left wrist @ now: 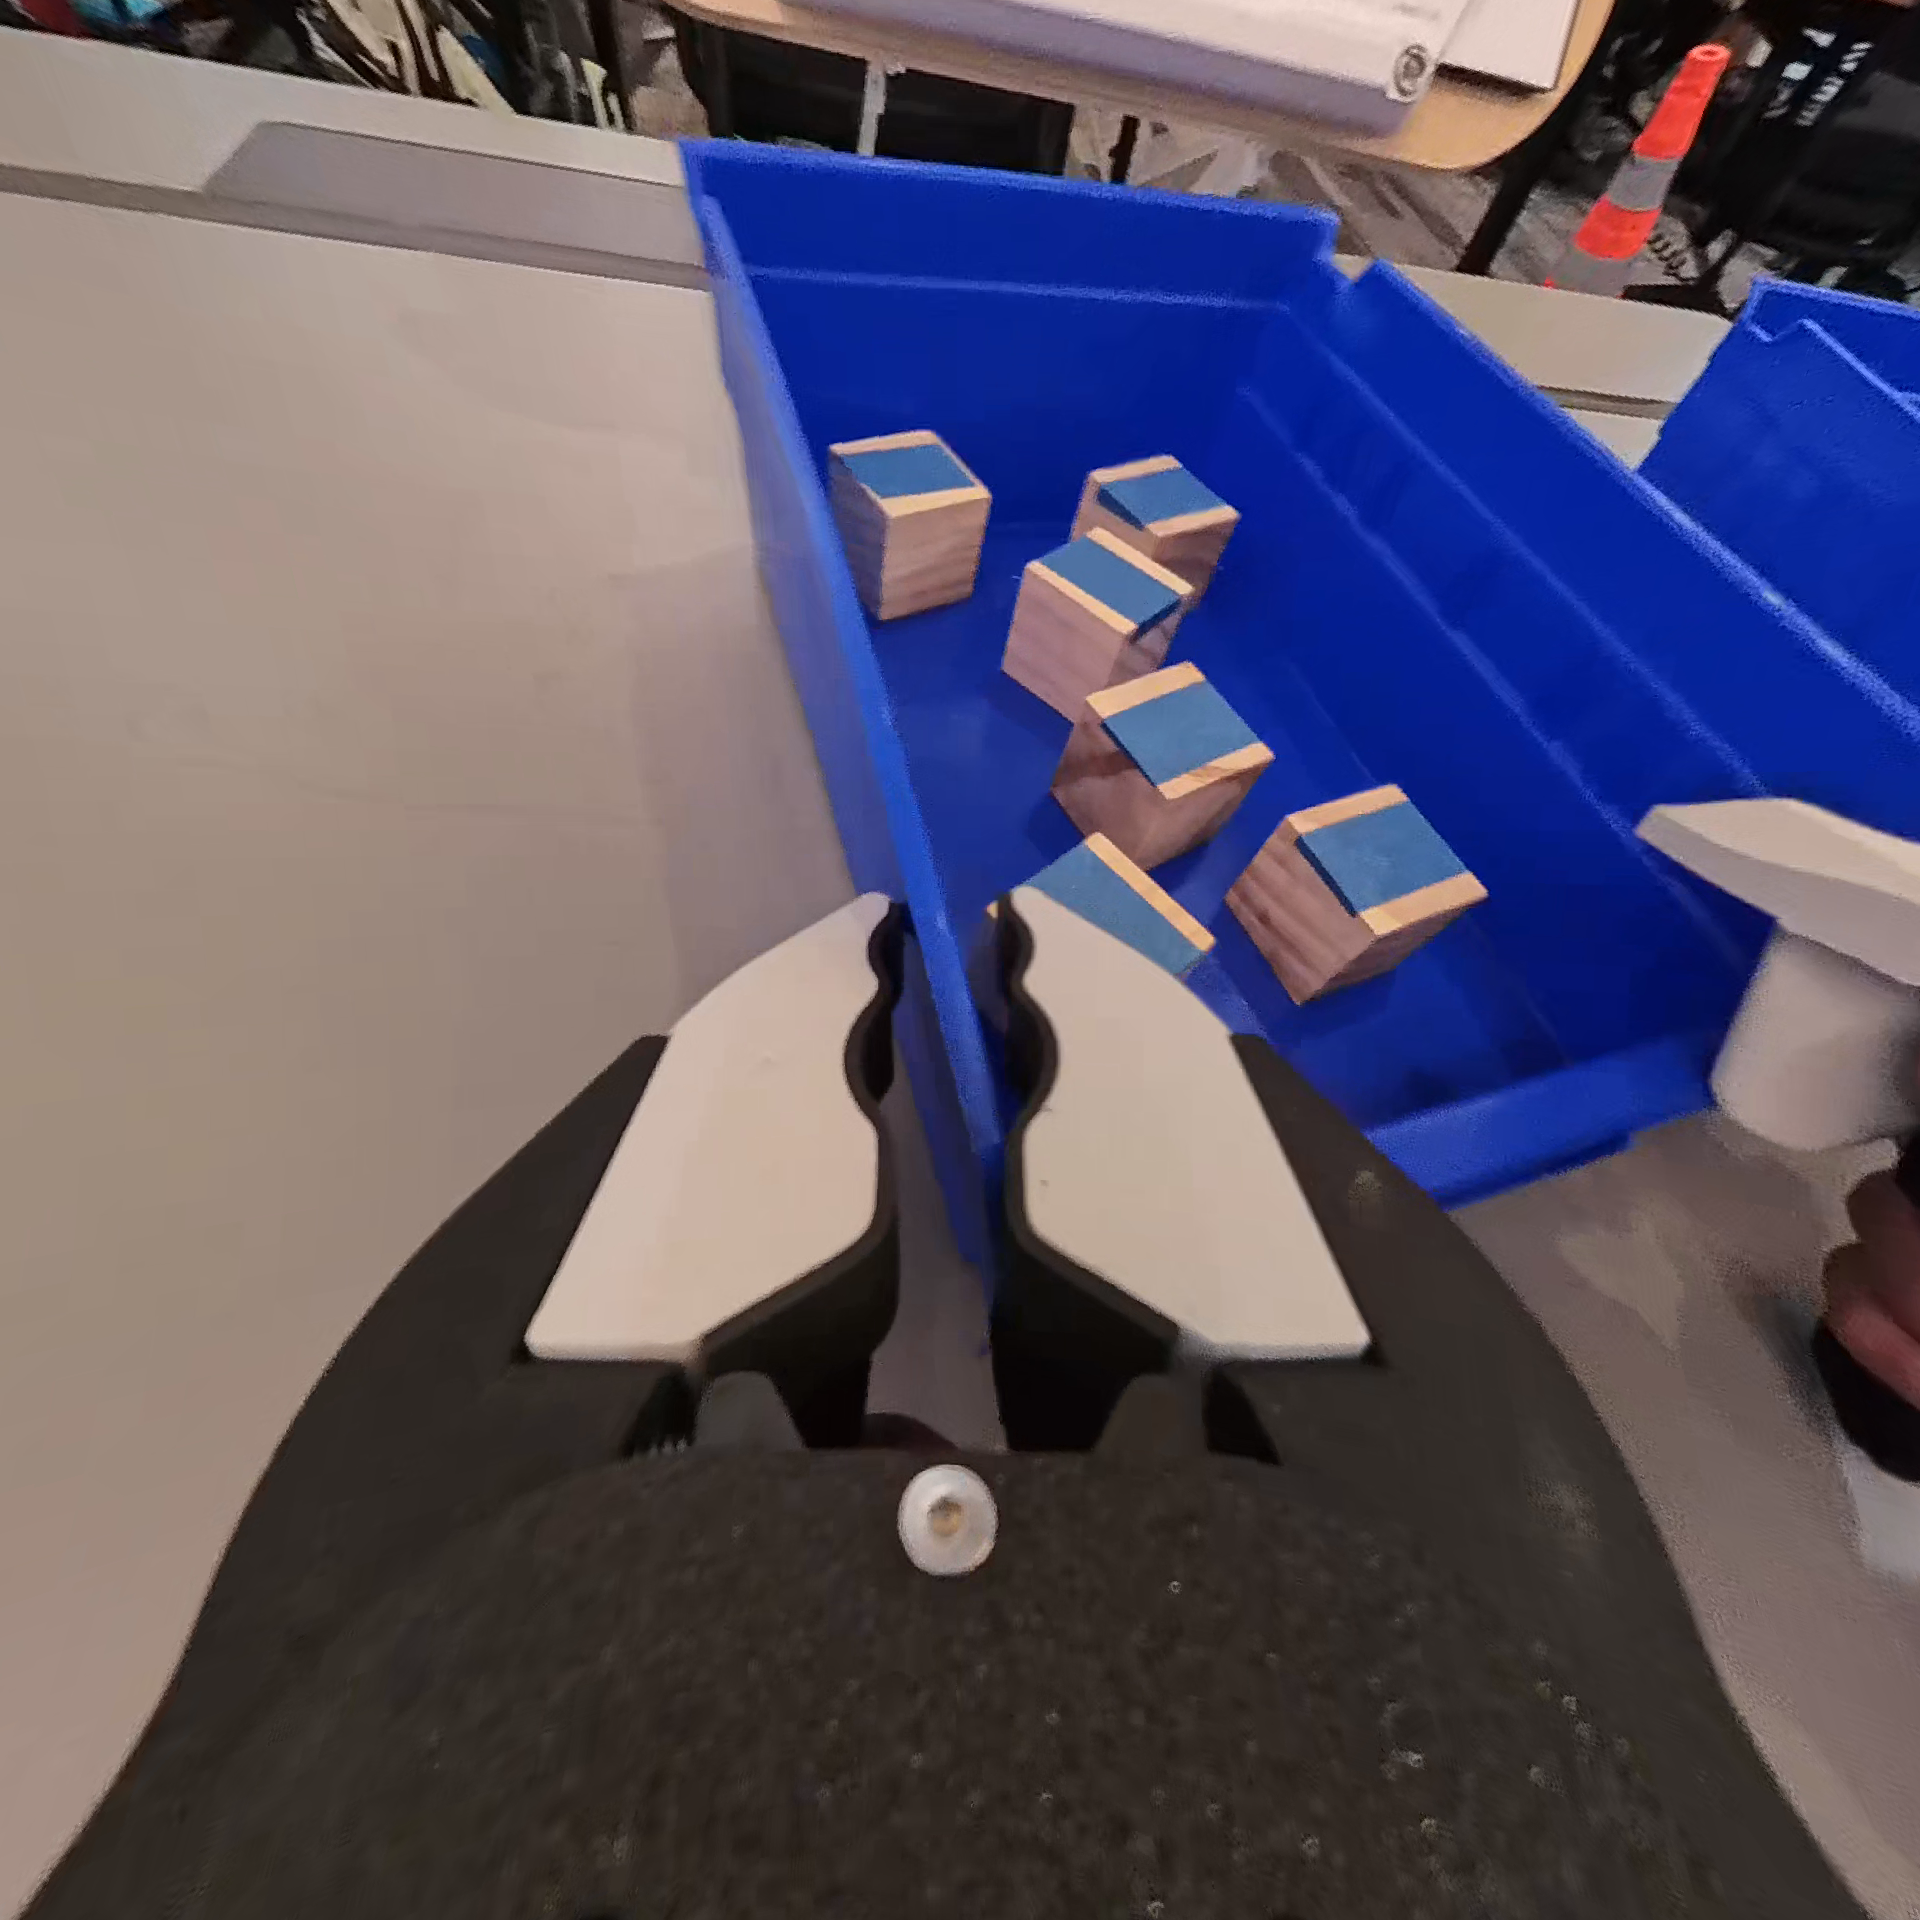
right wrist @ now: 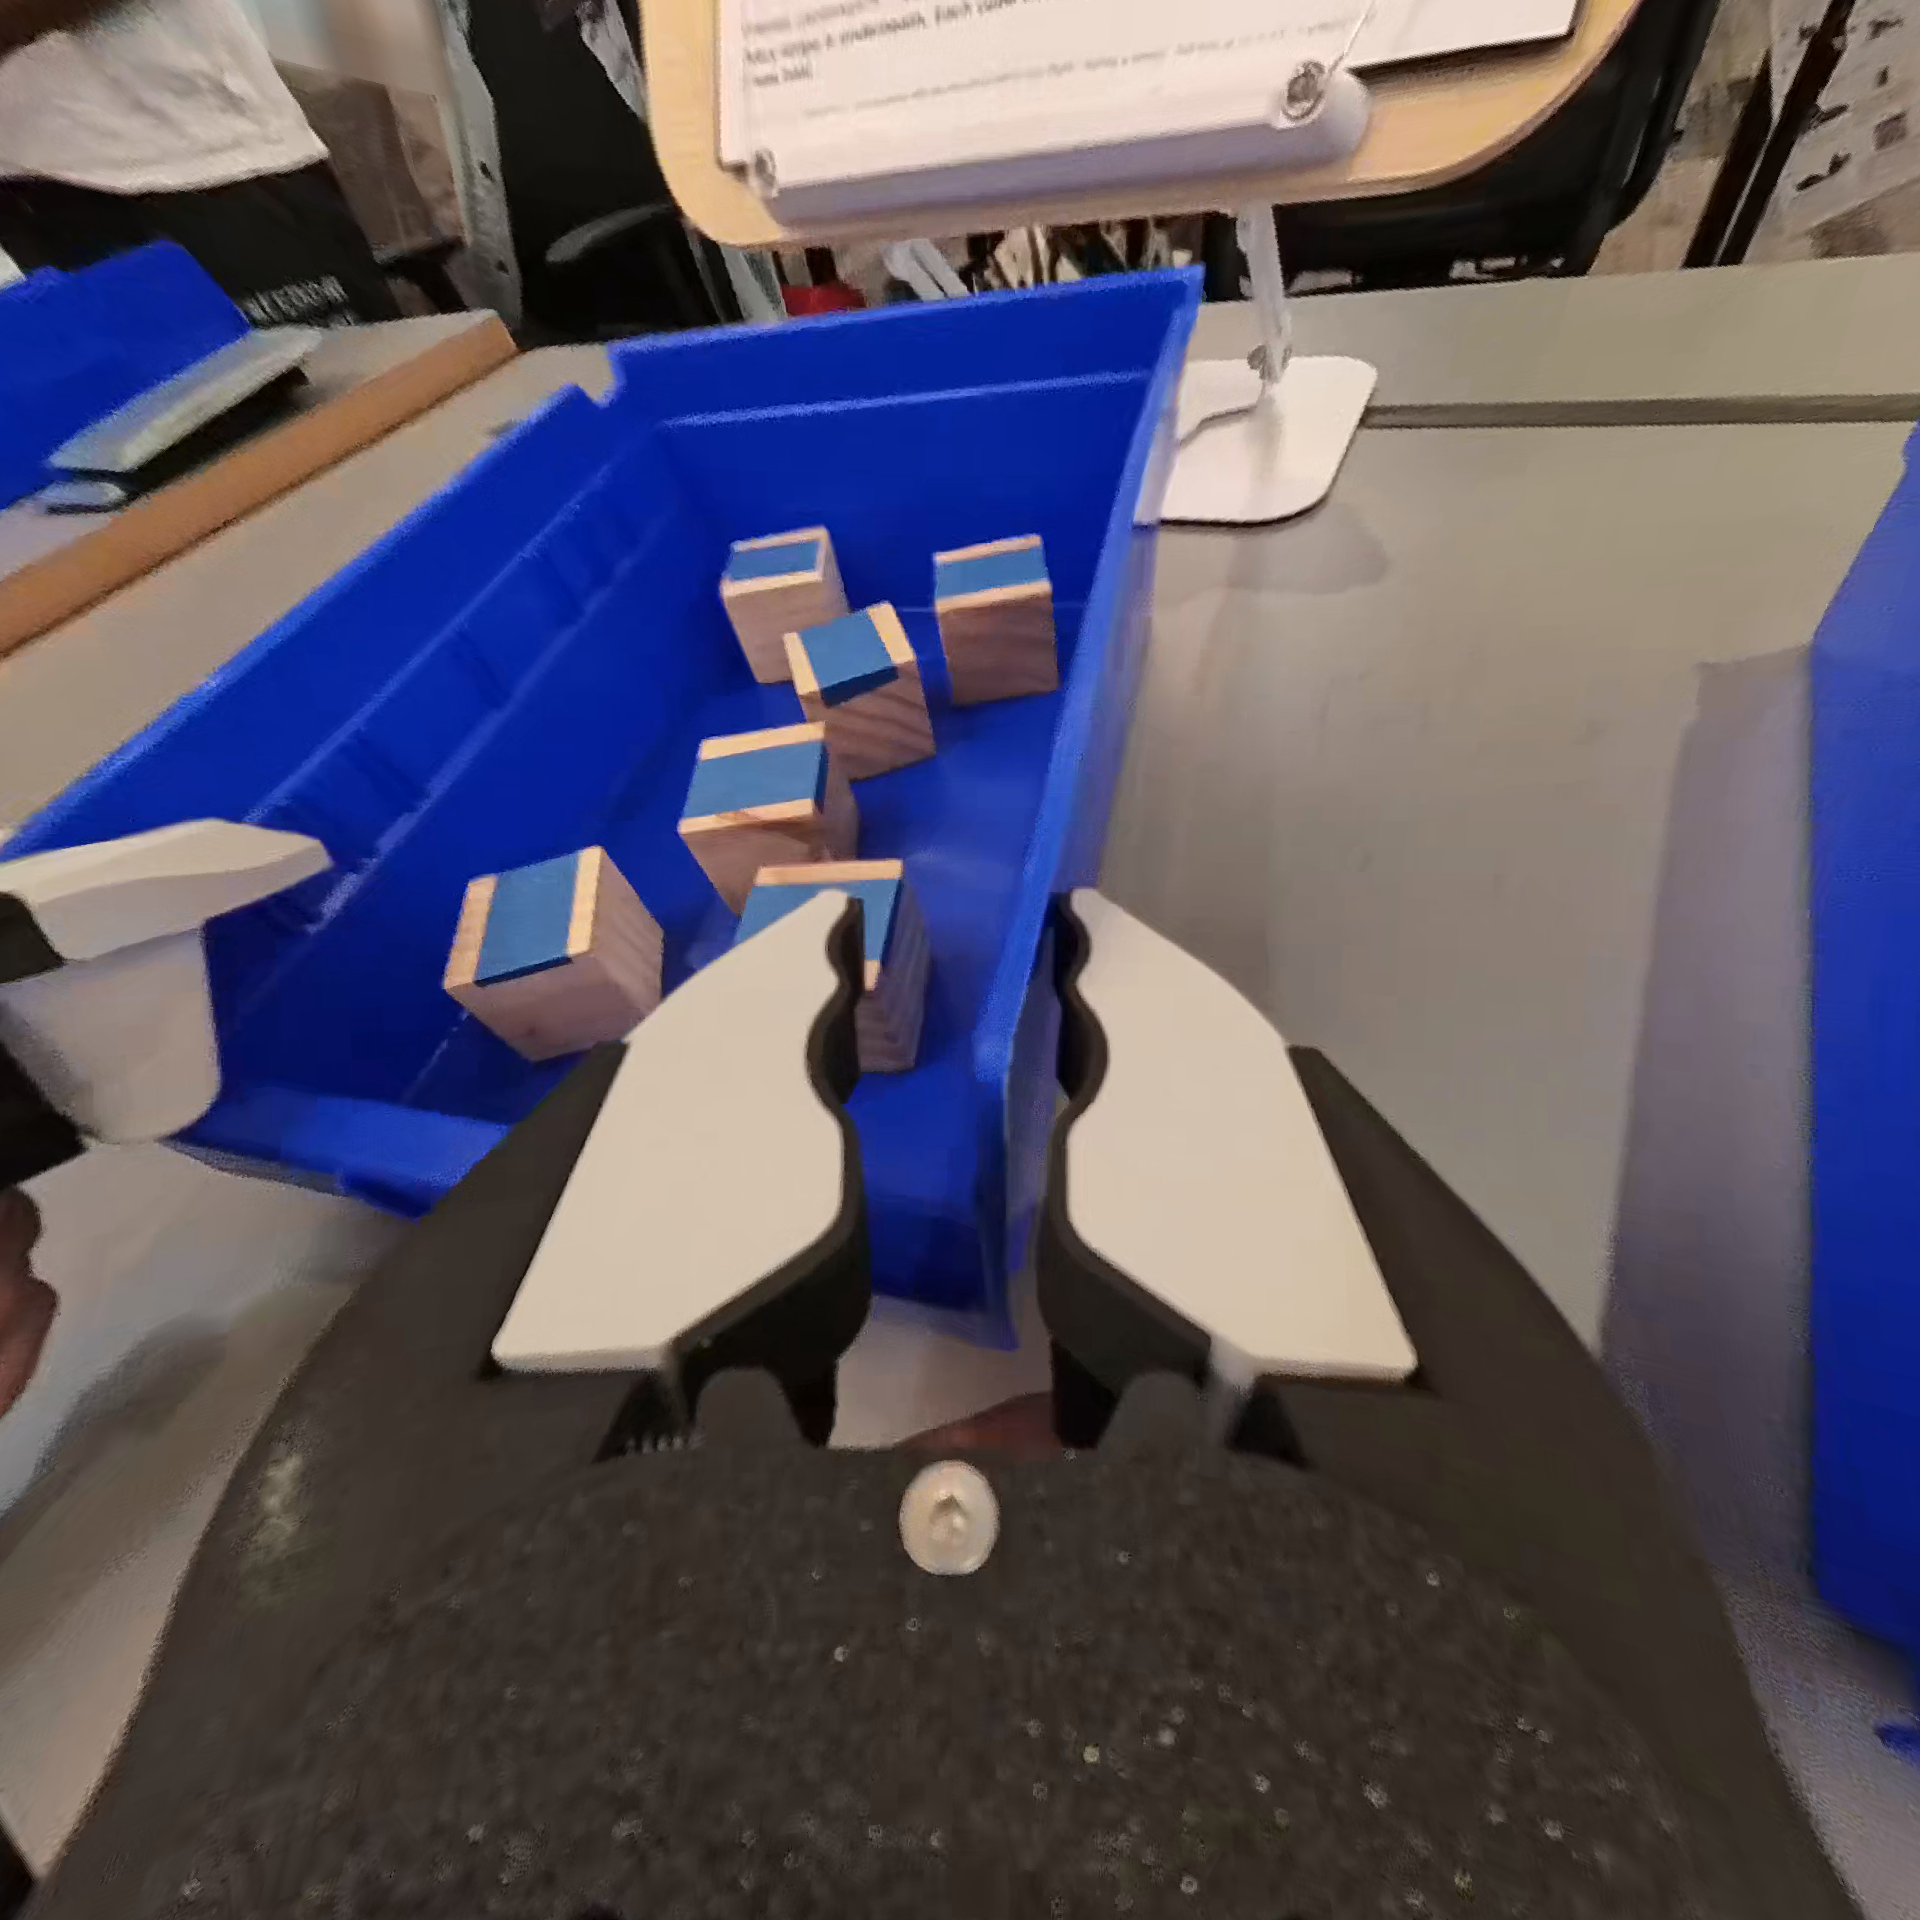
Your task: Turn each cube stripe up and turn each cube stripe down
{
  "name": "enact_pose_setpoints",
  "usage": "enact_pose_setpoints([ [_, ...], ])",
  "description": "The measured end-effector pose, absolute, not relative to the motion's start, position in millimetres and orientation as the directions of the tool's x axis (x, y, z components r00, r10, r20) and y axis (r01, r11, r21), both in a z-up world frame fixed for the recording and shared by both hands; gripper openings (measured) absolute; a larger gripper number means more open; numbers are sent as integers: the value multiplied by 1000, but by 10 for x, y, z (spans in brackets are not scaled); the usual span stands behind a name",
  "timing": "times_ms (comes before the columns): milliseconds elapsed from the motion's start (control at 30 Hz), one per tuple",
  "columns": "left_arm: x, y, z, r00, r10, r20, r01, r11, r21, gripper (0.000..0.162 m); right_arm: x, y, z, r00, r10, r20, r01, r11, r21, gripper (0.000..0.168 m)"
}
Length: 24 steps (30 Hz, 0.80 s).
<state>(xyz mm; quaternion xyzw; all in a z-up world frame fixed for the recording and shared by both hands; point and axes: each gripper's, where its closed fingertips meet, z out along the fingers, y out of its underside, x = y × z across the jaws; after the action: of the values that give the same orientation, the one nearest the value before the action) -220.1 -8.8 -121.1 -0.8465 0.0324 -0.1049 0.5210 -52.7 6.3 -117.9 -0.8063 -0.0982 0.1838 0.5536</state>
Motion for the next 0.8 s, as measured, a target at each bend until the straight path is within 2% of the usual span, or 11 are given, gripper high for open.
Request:
enact_pose_setpoints([
  [100, -2290, -84, -1200, 984, -132, 122, 51, -447, -893, 6, -534, 39, -1147, 937, 299, -181, -69, -349, -935, 26],
  [233, -2377, -87, -1194, 985, -130, 112, 44, -442, -896, 4, -518, -26, -1164, 966, 160, -203, -132, -370, -920, 7],
  [333, -2497, -113, -1185, 989, -124, 83, 21, -435, -900, 4, -624, -66, -1164, 974, 117, -196, -141, -371, -918, 5],
  [467, -2945, -125, -1073, 995, -80, 58, 21, -404, -914, 3, -1059, -24, -1135, 966, 161, -200, -129, -371, -920, 5],
  [667, -4123, -8, -681, 999, 31, 27, 34, -298, -954, 3, -2259, 147, -986, 943, 287, -167, -57, -354, -934, 6],
  [800, -4851, 93, -655, 998, 61, 22, 39, -303, -952, 3, -3006, 239, -1016, 929, 335, -158, -16, -390, -921, 7],
])
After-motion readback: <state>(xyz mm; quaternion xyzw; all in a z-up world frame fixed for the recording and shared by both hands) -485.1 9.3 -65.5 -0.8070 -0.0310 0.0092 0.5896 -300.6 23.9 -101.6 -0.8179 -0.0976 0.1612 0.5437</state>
